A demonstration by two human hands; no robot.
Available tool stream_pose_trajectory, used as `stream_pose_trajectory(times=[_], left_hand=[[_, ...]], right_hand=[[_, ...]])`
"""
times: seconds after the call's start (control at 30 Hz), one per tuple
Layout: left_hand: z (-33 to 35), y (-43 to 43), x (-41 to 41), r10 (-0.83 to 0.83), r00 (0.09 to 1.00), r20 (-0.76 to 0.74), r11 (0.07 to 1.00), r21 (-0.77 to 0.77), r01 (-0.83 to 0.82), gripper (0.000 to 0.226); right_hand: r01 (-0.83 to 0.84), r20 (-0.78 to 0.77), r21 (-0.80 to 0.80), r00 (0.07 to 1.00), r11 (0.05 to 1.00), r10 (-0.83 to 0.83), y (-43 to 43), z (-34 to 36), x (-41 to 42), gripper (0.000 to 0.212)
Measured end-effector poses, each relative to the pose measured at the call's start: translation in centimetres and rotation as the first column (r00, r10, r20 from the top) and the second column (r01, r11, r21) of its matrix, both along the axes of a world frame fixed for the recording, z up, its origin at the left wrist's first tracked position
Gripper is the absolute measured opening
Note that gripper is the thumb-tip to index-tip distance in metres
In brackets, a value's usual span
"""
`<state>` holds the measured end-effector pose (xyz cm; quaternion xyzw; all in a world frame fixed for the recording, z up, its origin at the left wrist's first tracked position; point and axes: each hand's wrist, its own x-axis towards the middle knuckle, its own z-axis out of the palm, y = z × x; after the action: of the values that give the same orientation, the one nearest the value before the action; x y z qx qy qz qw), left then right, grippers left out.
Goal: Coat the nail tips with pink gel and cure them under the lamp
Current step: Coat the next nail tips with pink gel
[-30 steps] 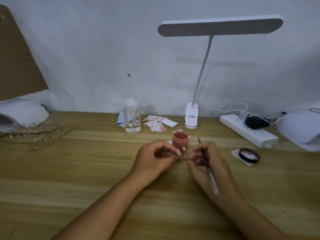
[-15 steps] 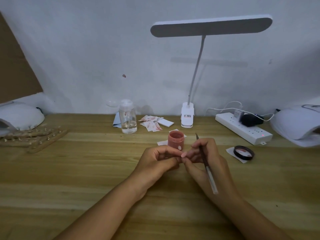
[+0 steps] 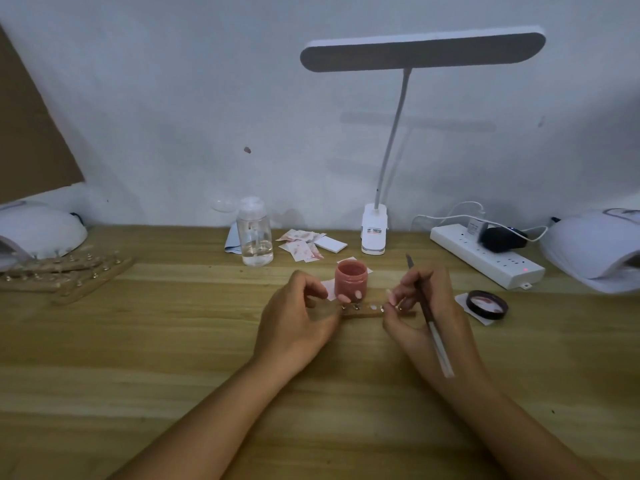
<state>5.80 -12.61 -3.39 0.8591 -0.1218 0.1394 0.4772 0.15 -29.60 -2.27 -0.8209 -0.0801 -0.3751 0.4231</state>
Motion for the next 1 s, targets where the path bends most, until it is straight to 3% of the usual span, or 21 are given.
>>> stream_pose_trajectory(times=[0.1,0.2,0.5,0.67,1.0], left_hand=[[-0.2,0.3,0.4,-0.03,0.994,-0.103,0.987,0.152,0.045,0.032],[-0.2,0.0,0.5,-0.049,0.995,-0.082,0.961,0.269,0.07,0.029],[-0.6,-0.1,0.7,-0.083,0.995,-0.057,0.941,0.324,0.097,0.022],[-0.6,-0.1,0.5,-0.151,0.988,-0.021,0.966,0.21,0.152,0.014],[-0.2,-0.1,0.1,-0.228,0.971,-0.076,0.963,0.13,0.236,0.026]], right_hand=[[0.009,-0.004,-0.048,1.0,0.999,-0.01,-0.7,-0.2,0.3,0.046],[0.01,-0.037,-0.103,0.999,0.995,-0.014,-1.1,-0.3,0.3,0.043],[0.023,-0.063,-0.252,0.997,0.967,-0.04,-1.2,0.1,0.1,0.041],[0.033,-0.073,-0.3,0.996,0.953,-0.057,-1.2,0.1,0.2,0.042],[0.025,-0.041,-0.439,0.998,0.898,-0.048,-1.4,-0.2,0.2,0.04]])
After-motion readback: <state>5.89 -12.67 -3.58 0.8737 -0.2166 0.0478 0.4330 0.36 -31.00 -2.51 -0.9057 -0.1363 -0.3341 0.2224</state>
